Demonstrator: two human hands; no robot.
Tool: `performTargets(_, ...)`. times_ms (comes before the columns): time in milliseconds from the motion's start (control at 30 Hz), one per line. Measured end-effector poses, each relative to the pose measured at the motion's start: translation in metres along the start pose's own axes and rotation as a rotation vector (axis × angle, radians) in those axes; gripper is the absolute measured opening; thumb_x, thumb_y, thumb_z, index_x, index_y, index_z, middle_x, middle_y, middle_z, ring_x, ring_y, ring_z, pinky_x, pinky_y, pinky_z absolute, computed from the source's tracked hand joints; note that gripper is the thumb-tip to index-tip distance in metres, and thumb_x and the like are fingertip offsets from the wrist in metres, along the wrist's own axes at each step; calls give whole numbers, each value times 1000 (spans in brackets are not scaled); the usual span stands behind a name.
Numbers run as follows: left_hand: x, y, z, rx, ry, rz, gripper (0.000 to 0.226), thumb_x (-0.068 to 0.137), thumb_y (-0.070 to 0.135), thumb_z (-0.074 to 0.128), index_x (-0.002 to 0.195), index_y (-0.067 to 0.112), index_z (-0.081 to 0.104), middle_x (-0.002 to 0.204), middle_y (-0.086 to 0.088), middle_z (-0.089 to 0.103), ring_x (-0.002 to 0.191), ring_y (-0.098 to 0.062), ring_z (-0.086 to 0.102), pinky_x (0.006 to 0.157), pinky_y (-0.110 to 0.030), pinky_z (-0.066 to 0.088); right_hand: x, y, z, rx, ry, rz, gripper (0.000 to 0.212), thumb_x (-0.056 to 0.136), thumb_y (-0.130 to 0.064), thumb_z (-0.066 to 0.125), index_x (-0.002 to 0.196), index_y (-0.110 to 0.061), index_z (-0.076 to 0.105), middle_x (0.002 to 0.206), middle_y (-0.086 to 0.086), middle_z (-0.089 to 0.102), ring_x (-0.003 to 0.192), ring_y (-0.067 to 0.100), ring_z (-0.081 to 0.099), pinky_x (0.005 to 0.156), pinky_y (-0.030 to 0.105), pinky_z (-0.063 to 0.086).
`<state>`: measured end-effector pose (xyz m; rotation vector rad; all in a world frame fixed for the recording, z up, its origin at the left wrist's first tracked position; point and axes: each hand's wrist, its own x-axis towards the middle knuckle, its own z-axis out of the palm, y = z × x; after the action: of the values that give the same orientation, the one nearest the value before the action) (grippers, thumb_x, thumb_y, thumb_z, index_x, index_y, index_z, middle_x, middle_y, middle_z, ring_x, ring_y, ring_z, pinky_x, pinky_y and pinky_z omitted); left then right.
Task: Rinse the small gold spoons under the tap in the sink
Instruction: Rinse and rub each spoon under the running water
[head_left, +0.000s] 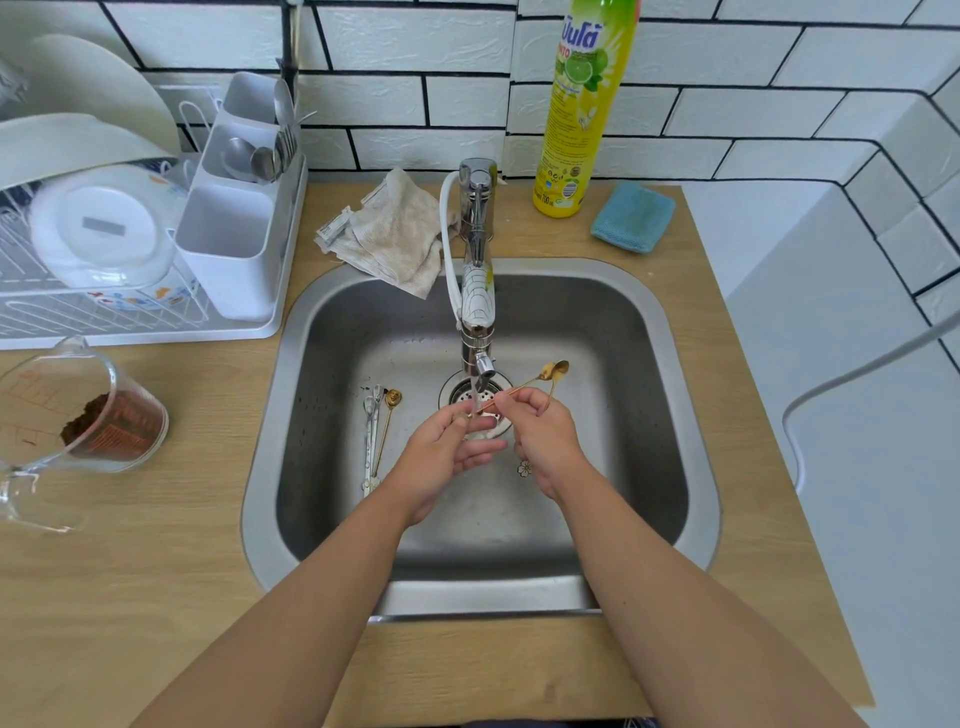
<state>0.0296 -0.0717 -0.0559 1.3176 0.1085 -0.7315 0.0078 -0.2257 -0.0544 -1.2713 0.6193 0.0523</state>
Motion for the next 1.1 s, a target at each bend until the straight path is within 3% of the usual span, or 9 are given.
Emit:
performTargets(200, -1, 3, -9, 180, 135, 78, 10, 100, 16, 60, 100, 10, 67, 85, -5, 77, 56, -16, 68, 55, -23, 51, -3, -1, 3, -38, -42, -10, 15, 97, -17, 70, 83, -15, 75, 89, 2, 80, 44, -6, 57, 44, 6, 41)
performTargets(333, -7, 8, -15, 363, 141, 77, 8, 95, 20, 67, 92, 13, 70, 83, -5, 78, 49, -13, 61, 48, -16, 44, -5, -2, 5, -35, -30, -3, 17, 99, -25, 69, 87, -18, 80, 98, 2, 82, 45, -5, 55, 44, 7, 40)
performTargets(433, -12, 14, -27, 570, 63, 19, 10, 95, 24, 68, 92, 14, 69, 83, 1, 78, 51, -13, 62, 52, -16, 47, -2, -3, 3, -7, 27, 34, 26, 99, -32, 68, 77, -26, 82, 92, 22, 71, 44, 5, 31, 42, 18, 30)
performTargets(500, -14, 15, -35, 627, 51, 4, 11, 96, 24, 66, 91, 14, 68, 82, 3, 78, 53, -15, 66, 50, -15, 46, -1, 0, 4, -15, 18, 72, 24, 99, -33, 69, 80, -25, 83, 88, 19, 60, 50, 12, 21, 43, 23, 23)
performTargets(567, -16, 13, -39, 641, 86, 30, 10, 97, 22, 64, 90, 16, 67, 81, 2, 78, 56, -18, 70, 49, -19, 46, -3, 3, 7, -47, -48, 111, 18, 97, -30, 71, 87, -21, 82, 91, 11, 72, 49, 12, 24, 42, 23, 23)
performTargets(700, -15, 5, -37, 547, 94, 33, 8, 98, 21, 63, 93, 15, 65, 83, -2, 78, 64, -24, 75, 52, -25, 49, -12, 11, 20, -140, -212, 90, 4, 90, -15, 79, 91, -17, 82, 91, -3, 81, 47, -3, 56, 44, 6, 38)
performTargets(800, -14, 4, -37, 535, 69, 34, 9, 99, 23, 62, 95, 15, 64, 84, -3, 78, 66, -25, 75, 54, -26, 52, -10, 8, 20, -96, -126, 78, 15, 87, -16, 81, 100, -8, 81, 98, 3, 80, 46, -6, 56, 44, 7, 38)
performTargets(933, -14, 3, -36, 521, 35, 28, 8, 99, 20, 62, 94, 15, 64, 83, -6, 77, 61, -25, 74, 53, -26, 52, -3, 3, 15, 16, 3, 126, 25, 86, -20, 83, 109, -12, 77, 103, 7, 82, 41, -1, 41, 42, 20, 31)
performTargets(1100, -18, 3, -36, 565, 6, 24, 9, 99, 16, 60, 94, 11, 64, 82, -8, 76, 57, -23, 72, 51, -23, 50, -12, 10, 19, -148, -199, 112, 18, 85, -11, 84, 102, -11, 78, 86, -3, 78, 54, -6, 61, 45, 10, 40)
